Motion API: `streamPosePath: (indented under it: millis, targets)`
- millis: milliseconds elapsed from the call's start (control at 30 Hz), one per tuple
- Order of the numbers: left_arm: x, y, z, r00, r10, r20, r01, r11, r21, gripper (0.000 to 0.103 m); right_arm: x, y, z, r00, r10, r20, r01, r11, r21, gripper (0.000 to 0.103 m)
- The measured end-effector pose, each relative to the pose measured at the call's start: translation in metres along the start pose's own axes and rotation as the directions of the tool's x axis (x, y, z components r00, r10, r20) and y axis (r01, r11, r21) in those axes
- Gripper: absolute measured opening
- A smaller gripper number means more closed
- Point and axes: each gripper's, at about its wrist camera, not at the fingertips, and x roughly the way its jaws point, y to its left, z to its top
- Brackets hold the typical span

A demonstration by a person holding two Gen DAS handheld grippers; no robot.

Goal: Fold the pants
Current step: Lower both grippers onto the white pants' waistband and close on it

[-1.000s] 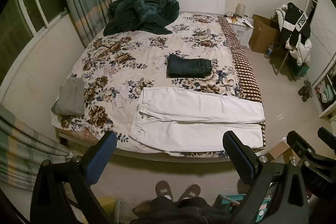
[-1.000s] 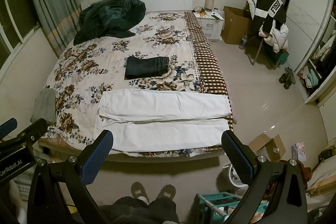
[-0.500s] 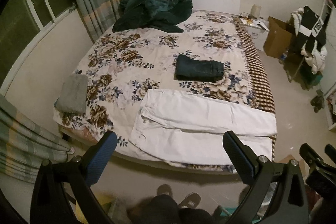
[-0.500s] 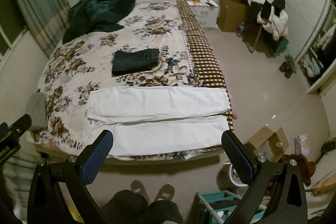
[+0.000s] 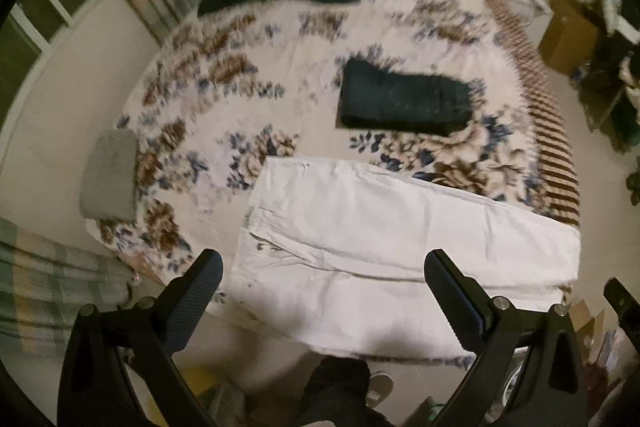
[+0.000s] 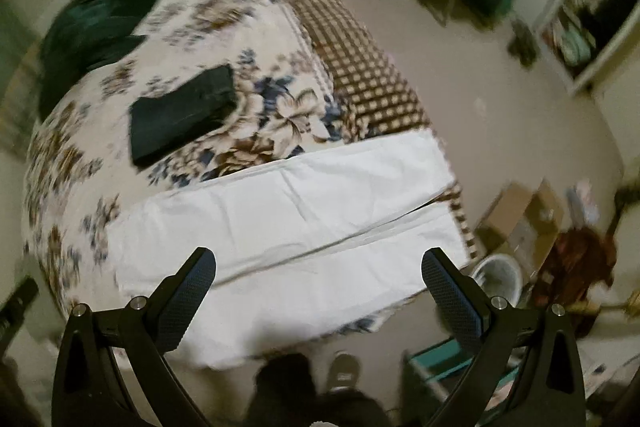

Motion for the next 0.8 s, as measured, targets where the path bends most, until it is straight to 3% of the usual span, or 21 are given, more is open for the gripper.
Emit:
streamPosePath:
  millis: [167,333,600,633,700,733,800]
  targets:
    - [0.128,0.001,0.052,0.982,0.009,-0.189,-0.032,0.992,-0.121,0.103,0.136,0.009,0.053,0.990,-0.012,-0.138,0.034,0.987,0.158,0.103]
    - [0.244,0.010,0.083,0.939,-0.026,-0.344,-0.070,0.962,-0.263,0.103,0.262,0.003,0.089,0.973,-0.024,-0.229,0.092,0.952,0.292,0.103]
    - [0.388,0.005,0.112,0.885,-0.085,-0.458,-0.122,0.907,-0.404,0.101,0.376,-0.025,0.097,0.942,-0.066,-0.328,0.202,0.892,0.403,0.103]
    - [0.401,0.005,0.115,0.882,-0.092,-0.462,-0.124,0.901,-0.416,0.094,0.388,-0.027,0.099,0.940,-0.065,-0.335,0.209,0.886,0.415,0.103]
    - [0.425,0.007,0.117,0.872,-0.092,-0.481,-0.146,0.889,-0.434,0.071,0.409,-0.033,0.102,0.933,-0.070,-0.352,0.231,0.869,0.439,0.103]
    - [0.432,0.007,0.116,0.868,-0.091,-0.488,-0.153,0.886,-0.437,0.054,0.417,-0.036,0.102,0.926,-0.075,-0.369,0.250,0.855,0.454,0.103]
    - [0.442,0.008,0.114,0.870,-0.085,-0.485,-0.161,0.881,-0.444,0.043,0.433,-0.041,0.101,0.917,-0.071,-0.392,0.268,0.837,0.476,0.103]
